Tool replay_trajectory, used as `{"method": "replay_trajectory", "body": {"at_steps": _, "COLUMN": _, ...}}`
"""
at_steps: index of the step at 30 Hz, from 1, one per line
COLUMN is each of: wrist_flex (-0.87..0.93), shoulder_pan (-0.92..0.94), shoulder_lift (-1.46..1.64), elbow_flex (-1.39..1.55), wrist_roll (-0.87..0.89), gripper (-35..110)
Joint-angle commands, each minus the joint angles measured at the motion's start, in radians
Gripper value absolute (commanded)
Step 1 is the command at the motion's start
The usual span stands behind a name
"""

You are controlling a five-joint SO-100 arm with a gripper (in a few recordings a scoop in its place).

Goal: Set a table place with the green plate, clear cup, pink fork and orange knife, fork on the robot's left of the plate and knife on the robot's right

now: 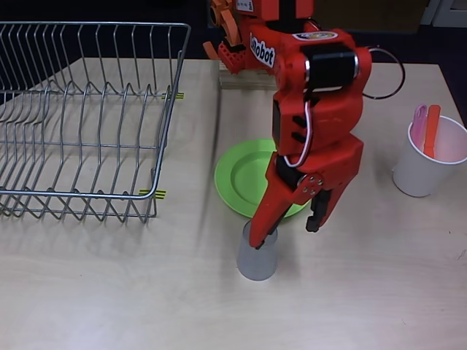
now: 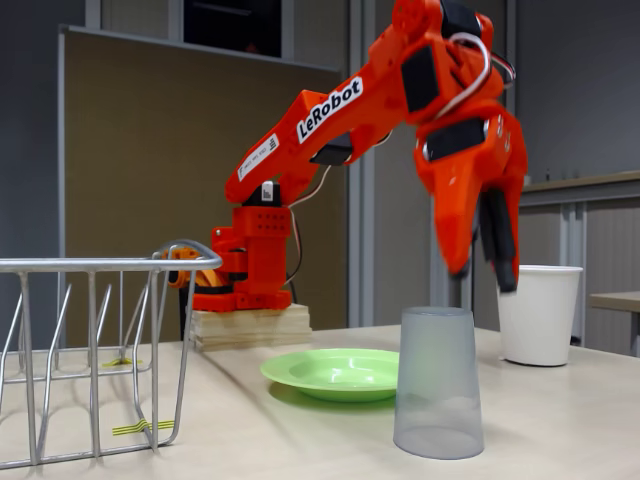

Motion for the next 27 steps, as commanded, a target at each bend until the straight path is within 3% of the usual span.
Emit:
{"method": "replay_trajectory", "body": {"at_steps": 1, "wrist_flex": 0.043, "shoulder_pan": -0.034, "shoulder_lift": 0.117, "elbow_flex": -0.04, "wrist_roll": 0.006, "gripper": 38}}
{"method": "replay_trajectory", "body": {"at_steps": 8, "wrist_flex": 0.066, "shoulder_pan": -0.15, "shoulder_lift": 0.327, "elbow_flex": 0.163, "wrist_roll": 0.229, "gripper": 37}}
{"method": "replay_trajectory", "body": {"at_steps": 17, "wrist_flex": 0.046, "shoulder_pan": -0.37, "shoulder_lift": 0.736, "elbow_flex": 0.744, "wrist_roll": 0.853, "gripper": 34}}
{"method": "replay_trajectory", "body": {"at_steps": 19, "wrist_flex": 0.028, "shoulder_pan": -0.419, "shoulder_lift": 0.792, "elbow_flex": 0.818, "wrist_roll": 0.927, "gripper": 34}}
{"method": "replay_trajectory", "body": {"at_steps": 23, "wrist_flex": 0.009, "shoulder_pan": -0.489, "shoulder_lift": 0.896, "elbow_flex": 0.965, "wrist_roll": 0.896, "gripper": 34}}
{"method": "replay_trajectory", "body": {"at_steps": 25, "wrist_flex": -0.02, "shoulder_pan": -0.506, "shoulder_lift": 0.968, "elbow_flex": 1.071, "wrist_roll": 0.712, "gripper": 34}}
{"method": "replay_trajectory", "body": {"at_steps": 27, "wrist_flex": -0.028, "shoulder_pan": -0.523, "shoulder_lift": 1.026, "elbow_flex": 1.141, "wrist_roll": 0.252, "gripper": 34}}
